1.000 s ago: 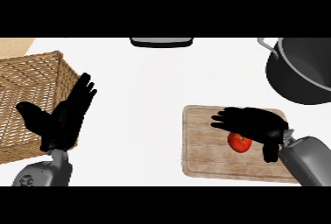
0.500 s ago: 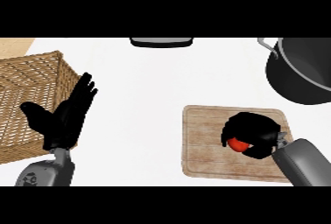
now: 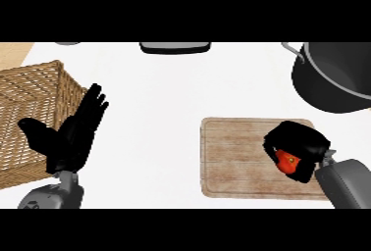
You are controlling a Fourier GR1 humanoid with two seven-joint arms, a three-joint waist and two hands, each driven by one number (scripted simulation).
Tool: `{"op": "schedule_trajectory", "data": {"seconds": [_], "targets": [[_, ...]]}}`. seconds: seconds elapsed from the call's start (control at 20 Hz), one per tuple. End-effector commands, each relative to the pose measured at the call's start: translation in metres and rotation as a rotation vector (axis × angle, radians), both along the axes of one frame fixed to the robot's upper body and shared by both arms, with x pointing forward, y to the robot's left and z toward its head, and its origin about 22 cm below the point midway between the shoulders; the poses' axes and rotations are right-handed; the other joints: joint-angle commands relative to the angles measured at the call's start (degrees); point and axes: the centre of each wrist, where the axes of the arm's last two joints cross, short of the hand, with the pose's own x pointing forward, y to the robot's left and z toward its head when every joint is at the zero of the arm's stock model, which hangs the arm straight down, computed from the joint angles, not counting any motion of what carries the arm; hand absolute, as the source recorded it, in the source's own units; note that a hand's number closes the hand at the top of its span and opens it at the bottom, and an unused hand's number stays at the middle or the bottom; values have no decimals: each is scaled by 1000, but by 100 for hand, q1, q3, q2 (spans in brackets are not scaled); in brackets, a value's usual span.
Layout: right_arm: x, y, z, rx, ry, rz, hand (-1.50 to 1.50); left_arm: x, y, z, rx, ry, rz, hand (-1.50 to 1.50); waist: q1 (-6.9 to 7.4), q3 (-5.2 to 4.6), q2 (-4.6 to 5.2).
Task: Pick the tomato from the cutting board and place it in the pot
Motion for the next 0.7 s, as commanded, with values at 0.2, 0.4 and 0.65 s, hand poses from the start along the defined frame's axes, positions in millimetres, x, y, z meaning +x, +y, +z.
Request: {"op": "schedule_trajectory", "data": {"seconds": [0.2, 0.4, 0.65], "targets": [[-31, -143, -12, -21, 14, -1109, 150, -9, 25, -6, 11, 19, 128, 0, -816, -5, -53], [-33, -168, 17, -59, -185, -1545, 150, -9, 27, -3, 9, 9, 102, 0, -459, -31, -75], [-28, -157, 75, -7, -458, -1764, 150, -2, 6, 5, 8, -9, 29, 0, -87, -17, -43]]}}
